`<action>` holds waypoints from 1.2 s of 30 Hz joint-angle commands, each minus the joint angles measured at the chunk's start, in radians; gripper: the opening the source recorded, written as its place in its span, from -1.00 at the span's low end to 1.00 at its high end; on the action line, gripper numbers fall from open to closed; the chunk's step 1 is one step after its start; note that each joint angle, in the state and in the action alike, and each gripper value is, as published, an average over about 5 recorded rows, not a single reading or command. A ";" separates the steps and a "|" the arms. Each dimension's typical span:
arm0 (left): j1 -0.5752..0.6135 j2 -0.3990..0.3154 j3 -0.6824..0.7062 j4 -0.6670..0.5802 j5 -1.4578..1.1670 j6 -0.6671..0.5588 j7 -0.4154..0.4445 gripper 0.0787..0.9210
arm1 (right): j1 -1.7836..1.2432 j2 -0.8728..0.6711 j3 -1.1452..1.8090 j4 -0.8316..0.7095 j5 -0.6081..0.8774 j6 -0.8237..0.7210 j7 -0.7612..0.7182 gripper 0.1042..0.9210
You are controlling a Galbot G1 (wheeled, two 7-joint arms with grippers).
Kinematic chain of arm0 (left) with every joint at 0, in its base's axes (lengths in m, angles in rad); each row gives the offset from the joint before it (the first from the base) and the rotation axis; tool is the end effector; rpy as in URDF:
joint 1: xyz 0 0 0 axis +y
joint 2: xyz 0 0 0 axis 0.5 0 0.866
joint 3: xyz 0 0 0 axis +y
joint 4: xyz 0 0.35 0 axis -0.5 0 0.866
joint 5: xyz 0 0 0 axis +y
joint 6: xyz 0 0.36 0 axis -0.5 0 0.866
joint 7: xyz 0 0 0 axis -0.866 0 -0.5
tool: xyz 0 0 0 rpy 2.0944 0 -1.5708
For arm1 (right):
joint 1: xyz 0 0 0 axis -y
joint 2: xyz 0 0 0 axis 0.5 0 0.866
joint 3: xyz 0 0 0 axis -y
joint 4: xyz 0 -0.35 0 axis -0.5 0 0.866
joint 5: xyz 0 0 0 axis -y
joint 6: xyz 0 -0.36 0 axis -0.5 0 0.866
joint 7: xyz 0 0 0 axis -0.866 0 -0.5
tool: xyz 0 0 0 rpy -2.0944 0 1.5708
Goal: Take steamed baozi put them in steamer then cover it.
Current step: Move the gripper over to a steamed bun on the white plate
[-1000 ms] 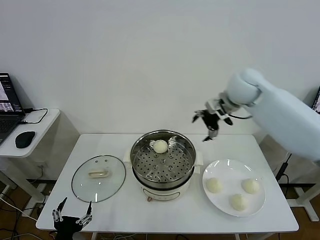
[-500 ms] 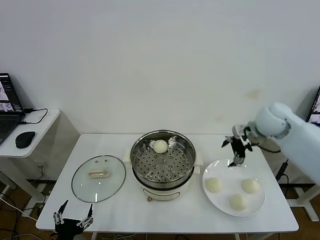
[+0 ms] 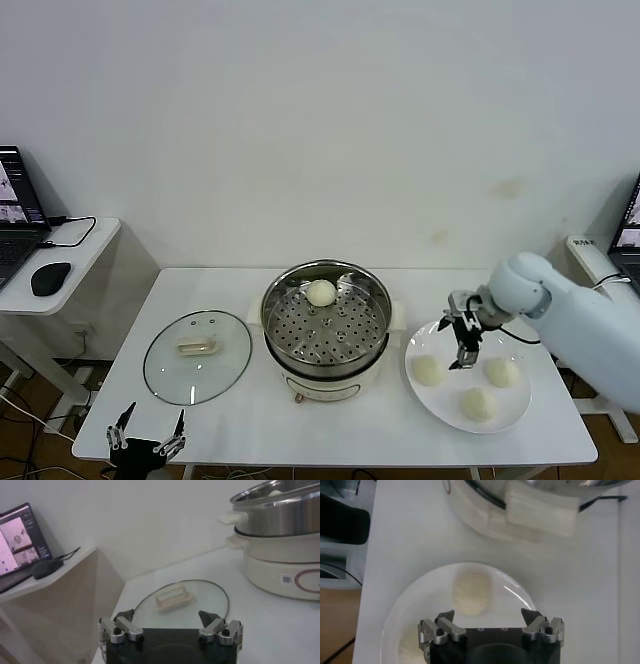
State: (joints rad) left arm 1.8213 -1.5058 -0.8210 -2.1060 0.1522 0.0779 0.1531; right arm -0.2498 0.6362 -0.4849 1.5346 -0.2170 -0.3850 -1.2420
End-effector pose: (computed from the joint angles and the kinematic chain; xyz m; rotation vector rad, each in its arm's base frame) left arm 0.0997 0.1014 -0.3215 0.0633 -2.7521 -0.4933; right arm 0.4635 -0.1112 -0.1845 1.3123 -1.3952 1.2907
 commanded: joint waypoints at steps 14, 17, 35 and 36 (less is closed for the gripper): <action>0.007 -0.005 0.003 0.008 0.007 -0.002 -0.003 0.77 | -0.112 0.070 0.031 -0.062 -0.066 0.018 0.056 0.76; 0.008 -0.005 0.002 0.010 0.007 -0.002 -0.004 0.77 | -0.109 0.087 0.035 -0.076 -0.073 0.020 0.067 0.76; -0.004 -0.006 0.004 0.027 0.006 0.000 0.000 0.77 | -0.101 0.123 0.037 -0.125 -0.101 0.026 0.052 0.76; -0.005 -0.006 0.004 0.028 0.006 0.000 -0.001 0.77 | -0.101 0.125 0.037 -0.128 -0.100 0.026 0.055 0.76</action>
State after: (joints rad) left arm 1.8155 -1.5123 -0.8171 -2.0784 0.1584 0.0779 0.1525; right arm -0.3467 0.7582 -0.4468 1.4135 -0.3087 -0.3615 -1.1854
